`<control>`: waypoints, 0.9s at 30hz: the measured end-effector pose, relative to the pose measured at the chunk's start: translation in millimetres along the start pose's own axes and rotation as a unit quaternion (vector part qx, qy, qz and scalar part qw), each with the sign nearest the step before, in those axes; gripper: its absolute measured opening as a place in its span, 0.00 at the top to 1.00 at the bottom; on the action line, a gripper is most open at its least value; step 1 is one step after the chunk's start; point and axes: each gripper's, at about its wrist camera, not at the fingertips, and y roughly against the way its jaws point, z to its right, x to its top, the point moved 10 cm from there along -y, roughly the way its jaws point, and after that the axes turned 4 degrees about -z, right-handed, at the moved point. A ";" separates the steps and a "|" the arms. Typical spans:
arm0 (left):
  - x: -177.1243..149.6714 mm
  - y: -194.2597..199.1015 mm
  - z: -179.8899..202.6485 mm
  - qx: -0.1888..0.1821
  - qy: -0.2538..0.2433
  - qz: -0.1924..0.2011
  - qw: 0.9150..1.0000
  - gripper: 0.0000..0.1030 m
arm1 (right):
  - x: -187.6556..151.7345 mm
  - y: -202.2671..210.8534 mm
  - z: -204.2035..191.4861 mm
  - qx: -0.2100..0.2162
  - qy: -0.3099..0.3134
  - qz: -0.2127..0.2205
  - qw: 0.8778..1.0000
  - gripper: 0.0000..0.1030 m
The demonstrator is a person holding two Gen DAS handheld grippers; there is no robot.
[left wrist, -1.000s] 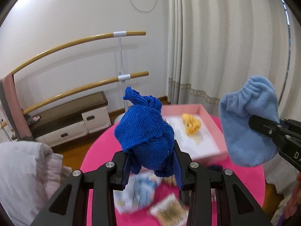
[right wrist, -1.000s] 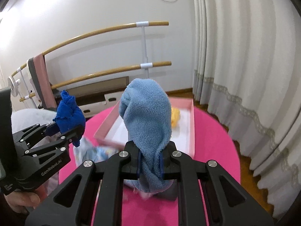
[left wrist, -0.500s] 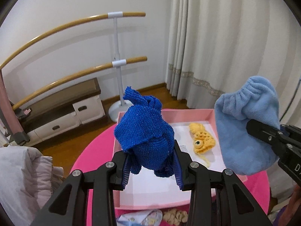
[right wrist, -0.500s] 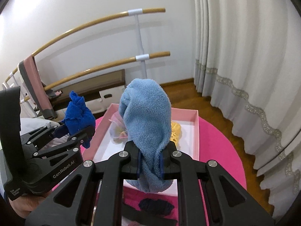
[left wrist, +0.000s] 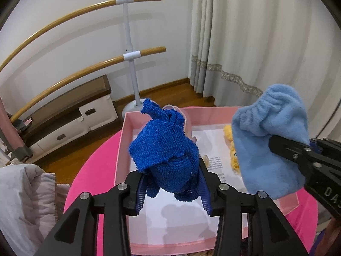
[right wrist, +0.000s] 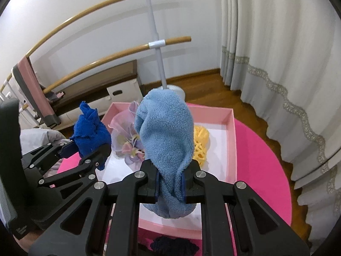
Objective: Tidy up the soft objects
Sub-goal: 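Lower both held items into the pink box and open both tools, then withdraw both tools and move toward the remaining items on the table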
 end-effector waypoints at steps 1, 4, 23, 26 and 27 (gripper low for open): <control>0.6 -1.6 2.0 0.001 -0.003 -0.003 1.000 0.56 | -1.3 -5.6 1.9 -0.001 -0.002 -0.006 1.000 0.87; 7.7 -14.1 8.7 0.004 -0.006 -0.005 1.000 0.41 | -4.7 -15.6 6.5 0.002 -0.009 -0.019 1.000 0.84; -26.3 50.3 -7.1 0.044 0.008 0.083 0.996 0.00 | -6.8 30.9 24.6 0.010 -0.067 0.045 0.997 0.00; -34.7 69.5 -12.8 0.050 0.016 0.092 0.994 0.00 | -10.5 51.4 20.6 0.003 -0.062 0.062 0.996 0.00; -37.7 75.4 -14.2 0.053 0.017 0.094 0.994 0.00 | -10.9 56.8 19.3 -0.001 -0.061 0.067 0.996 0.00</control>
